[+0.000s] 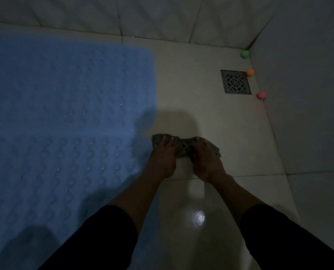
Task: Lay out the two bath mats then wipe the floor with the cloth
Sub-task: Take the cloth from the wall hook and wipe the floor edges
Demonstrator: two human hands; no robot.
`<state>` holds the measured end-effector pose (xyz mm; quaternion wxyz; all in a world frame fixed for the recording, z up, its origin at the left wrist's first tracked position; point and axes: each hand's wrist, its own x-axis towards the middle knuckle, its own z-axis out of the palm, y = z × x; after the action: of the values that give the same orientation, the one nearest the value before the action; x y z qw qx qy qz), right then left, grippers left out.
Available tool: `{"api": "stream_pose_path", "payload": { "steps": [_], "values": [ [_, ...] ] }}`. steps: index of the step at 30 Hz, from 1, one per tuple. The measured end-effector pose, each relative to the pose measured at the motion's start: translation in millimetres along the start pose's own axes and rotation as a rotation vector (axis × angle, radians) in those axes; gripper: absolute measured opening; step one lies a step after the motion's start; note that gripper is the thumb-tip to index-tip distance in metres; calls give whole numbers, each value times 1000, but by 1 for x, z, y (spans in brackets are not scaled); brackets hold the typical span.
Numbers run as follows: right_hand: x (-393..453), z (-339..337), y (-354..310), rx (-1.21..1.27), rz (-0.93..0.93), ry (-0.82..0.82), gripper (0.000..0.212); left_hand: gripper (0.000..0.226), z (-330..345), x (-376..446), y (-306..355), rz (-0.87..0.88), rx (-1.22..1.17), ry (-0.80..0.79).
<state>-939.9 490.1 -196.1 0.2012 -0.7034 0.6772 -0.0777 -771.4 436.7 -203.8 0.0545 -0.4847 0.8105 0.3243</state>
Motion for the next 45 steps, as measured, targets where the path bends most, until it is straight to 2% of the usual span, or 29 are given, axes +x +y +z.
{"api": "stream_pose_path", "payload": {
  "steps": [2,4,7,10,13,16,24,31,33,39,43,45],
  "values": [
    [3,2,3,-46,-26,-37,49,69,4,-2,2,-8,14,24],
    [2,1,3,-8,41,-103,63,70,3,-5,7,-19,20,24],
    [0,5,11,10,94,-195,68,72,0,-7,15,-71,-4,19],
    [-2,8,19,-26,27,-205,78,76,11,-12,23,-138,-31,78],
    [-3,10,21,-1,30,-201,73,79,21,-21,34,-172,-67,144],
    [-4,13,22,27,38,-188,72,80,23,-26,44,-225,-73,137],
    [-1,31,39,-123,-95,-171,91,69,35,-23,50,-279,-48,185],
    [-14,32,39,-125,-81,-143,89,64,43,-26,44,-226,15,199],
    [-32,25,35,-87,-49,-115,79,62,48,-34,47,-216,16,209],
    [-85,20,17,-35,5,-86,73,61,69,-75,62,-165,-19,259],
    [-128,29,11,-30,24,-132,72,59,86,-113,68,-141,-72,228],
    [-152,36,9,-43,5,-125,70,66,98,-137,73,-112,-97,233]
  ]
}}
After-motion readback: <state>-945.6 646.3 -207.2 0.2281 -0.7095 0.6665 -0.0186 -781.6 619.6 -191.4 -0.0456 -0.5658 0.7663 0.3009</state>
